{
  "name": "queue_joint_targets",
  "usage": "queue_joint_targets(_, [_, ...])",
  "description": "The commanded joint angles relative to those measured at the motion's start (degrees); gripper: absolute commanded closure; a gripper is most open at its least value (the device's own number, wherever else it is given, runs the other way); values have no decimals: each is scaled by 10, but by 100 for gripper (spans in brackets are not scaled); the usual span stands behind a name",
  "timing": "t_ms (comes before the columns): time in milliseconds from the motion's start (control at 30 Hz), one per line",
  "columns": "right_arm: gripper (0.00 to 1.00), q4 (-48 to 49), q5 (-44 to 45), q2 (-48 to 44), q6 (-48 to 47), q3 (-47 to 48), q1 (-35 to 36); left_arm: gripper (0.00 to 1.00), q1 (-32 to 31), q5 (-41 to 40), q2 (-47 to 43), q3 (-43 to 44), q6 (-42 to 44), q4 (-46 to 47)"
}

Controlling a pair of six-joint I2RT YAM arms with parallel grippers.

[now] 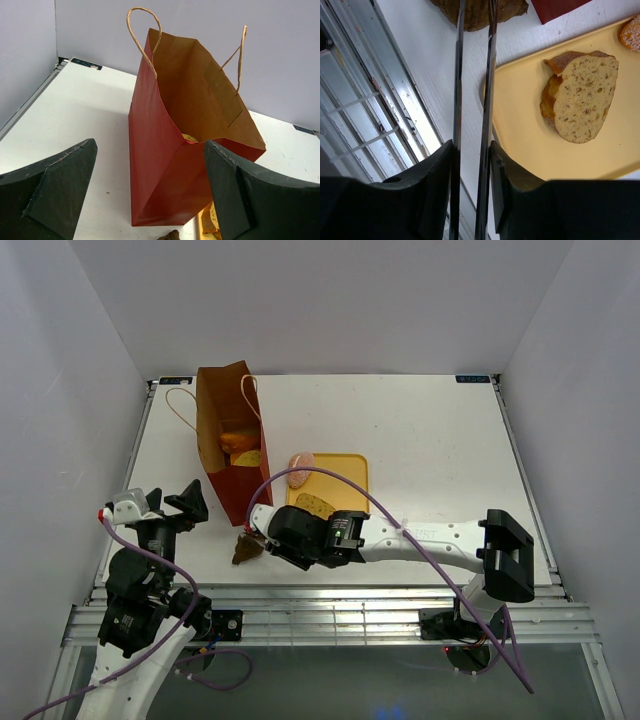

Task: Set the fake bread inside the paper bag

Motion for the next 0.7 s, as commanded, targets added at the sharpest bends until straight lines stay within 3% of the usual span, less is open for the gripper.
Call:
queue_joint_targets(0, [64,-10,2,7,-4,33,5,2,-1,6,-4,-3,2,1])
queue_joint_targets(300, [80,-36,-1,6,-5,34,5,2,-2,6,-6,-3,2,1])
queue_joint_targets(667, [92,-57,-3,-10,-4,14,5,2,-2,7,-5,-3,2,-1])
